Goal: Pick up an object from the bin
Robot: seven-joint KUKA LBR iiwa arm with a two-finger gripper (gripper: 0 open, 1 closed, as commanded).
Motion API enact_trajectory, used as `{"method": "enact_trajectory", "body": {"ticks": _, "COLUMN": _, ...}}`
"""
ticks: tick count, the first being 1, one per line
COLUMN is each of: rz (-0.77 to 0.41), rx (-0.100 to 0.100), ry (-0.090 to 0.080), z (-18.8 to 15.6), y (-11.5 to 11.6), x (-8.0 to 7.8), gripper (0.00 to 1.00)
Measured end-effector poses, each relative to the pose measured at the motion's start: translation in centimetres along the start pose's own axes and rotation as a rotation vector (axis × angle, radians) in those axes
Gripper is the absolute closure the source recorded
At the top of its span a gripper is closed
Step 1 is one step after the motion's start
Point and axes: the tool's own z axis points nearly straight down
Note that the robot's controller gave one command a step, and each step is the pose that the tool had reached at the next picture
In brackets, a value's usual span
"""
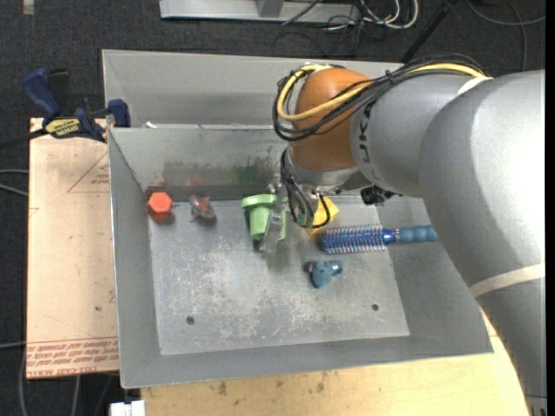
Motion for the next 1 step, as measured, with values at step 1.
{"method": "enact_trajectory", "body": {"ticks": 1, "rz": -0.017, "rx": 0.001, "ry": 0.002, "z": -13.84, "y": -1.36, "x": 5.96, "gripper": 1.00}}
